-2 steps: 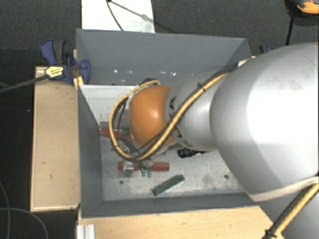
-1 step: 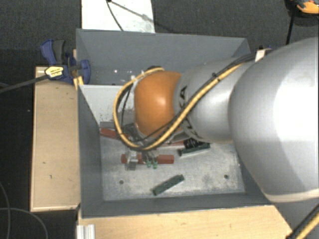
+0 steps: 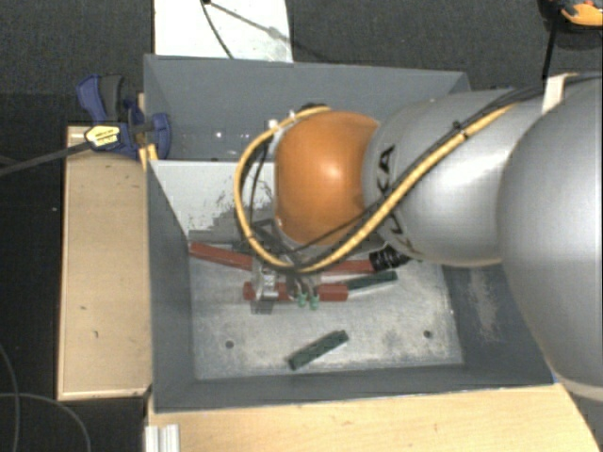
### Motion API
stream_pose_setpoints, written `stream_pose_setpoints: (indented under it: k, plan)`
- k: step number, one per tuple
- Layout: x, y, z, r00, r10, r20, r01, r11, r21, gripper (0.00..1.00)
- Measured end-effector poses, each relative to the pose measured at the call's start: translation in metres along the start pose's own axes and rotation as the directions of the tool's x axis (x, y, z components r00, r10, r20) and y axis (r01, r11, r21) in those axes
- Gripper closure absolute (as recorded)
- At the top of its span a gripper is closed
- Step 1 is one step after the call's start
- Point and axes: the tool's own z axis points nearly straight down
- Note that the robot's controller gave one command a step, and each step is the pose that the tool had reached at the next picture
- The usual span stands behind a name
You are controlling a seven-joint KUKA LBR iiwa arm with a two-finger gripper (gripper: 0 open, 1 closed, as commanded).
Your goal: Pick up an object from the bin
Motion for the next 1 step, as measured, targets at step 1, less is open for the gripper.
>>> stream_pose_setpoints:
  k: [1]
  plan:
    - [-0.0191, -0.0008, -0.0575, 1.0, -0.01, 0.003, 0.01, 1.0, -0.002, 1.0]
